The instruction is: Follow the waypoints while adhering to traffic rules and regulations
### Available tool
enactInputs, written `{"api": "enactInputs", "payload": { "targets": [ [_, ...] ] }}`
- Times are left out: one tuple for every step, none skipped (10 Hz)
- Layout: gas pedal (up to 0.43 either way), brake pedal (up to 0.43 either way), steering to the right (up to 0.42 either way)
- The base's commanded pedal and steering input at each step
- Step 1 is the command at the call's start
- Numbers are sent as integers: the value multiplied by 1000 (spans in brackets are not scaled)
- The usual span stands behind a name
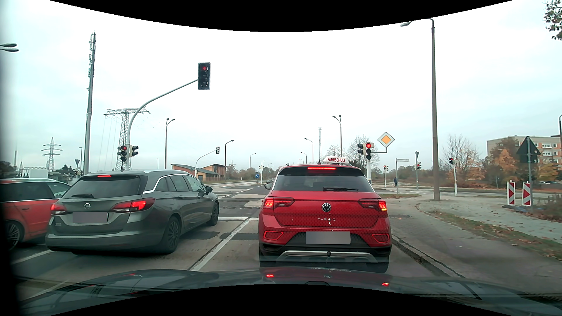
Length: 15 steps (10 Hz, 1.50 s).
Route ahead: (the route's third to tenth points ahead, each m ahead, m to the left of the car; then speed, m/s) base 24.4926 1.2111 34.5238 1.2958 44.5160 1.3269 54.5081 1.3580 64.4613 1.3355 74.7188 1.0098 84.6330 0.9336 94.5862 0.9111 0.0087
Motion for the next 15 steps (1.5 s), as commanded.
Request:
{"api": "enactInputs", "payload": {
  "targets": [
    [0, 354, -5],
    [0, 354, -5],
    [0, 354, -6],
    [0, 354, -5],
    [0, 354, -6],
    [0, 354, -5],
    [0, 354, -6],
    [0, 354, -5],
    [0, 354, -5],
    [0, 354, -5],
    [0, 354, -6],
    [0, 354, -5],
    [0, 354, -6],
    [0, 354, -6],
    [0, 354, -6]
  ]
}}
